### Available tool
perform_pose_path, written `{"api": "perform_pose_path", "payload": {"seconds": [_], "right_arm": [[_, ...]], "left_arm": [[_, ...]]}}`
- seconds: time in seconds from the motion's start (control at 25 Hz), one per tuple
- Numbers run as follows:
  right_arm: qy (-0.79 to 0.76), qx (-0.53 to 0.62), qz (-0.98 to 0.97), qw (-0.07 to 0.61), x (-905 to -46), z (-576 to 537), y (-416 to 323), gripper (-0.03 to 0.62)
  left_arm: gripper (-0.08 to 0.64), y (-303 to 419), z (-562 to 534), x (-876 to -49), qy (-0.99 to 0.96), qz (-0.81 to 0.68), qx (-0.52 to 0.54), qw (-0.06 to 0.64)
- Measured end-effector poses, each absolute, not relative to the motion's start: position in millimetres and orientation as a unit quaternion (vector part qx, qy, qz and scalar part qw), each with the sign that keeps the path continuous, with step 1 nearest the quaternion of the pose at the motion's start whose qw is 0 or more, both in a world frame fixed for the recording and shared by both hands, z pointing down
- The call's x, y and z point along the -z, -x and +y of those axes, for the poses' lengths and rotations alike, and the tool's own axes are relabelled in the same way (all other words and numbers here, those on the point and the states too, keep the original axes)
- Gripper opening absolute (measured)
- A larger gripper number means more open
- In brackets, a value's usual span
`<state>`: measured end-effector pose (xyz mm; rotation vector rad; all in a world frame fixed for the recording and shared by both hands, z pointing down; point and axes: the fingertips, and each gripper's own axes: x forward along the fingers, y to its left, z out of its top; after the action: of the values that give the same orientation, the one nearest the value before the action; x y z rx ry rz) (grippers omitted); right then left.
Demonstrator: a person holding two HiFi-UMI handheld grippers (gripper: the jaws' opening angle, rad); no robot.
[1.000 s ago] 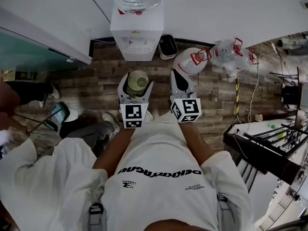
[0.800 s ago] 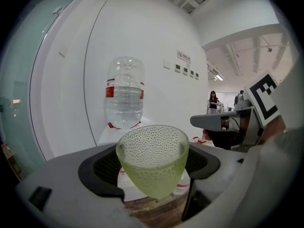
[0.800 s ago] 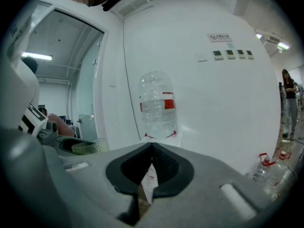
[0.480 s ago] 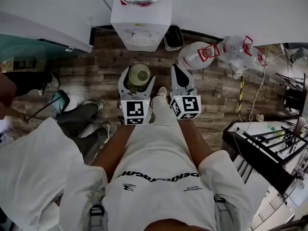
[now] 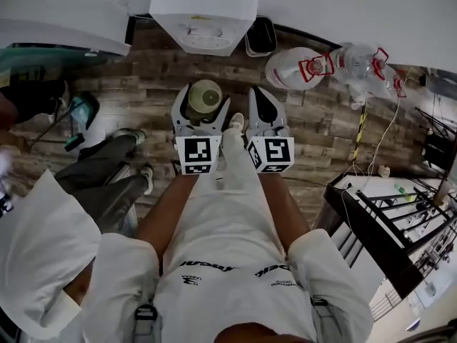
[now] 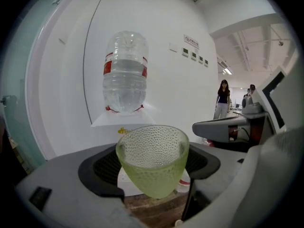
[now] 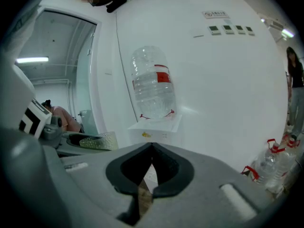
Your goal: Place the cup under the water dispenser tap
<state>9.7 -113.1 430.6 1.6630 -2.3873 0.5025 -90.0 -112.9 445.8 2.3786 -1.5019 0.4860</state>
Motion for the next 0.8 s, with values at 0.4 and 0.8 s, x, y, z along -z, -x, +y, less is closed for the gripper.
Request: {"api": "perform_pose_path", "payload": {"seconds": [0.4, 0.8], "right_arm": [[-0.553, -0.197, -0.802, 0.11, -499, -126, -23, -0.002], [-0.553, -0.206, -0.799, 0.115, -554, -144, -26, -0.002]], "left_arm": [[0.382, 70, -147, -515, -0.823, -0.522, -0.181, 0.133], [0.382, 63, -180, -591, -0.819, -0.526, -0.183, 0.141]]}}
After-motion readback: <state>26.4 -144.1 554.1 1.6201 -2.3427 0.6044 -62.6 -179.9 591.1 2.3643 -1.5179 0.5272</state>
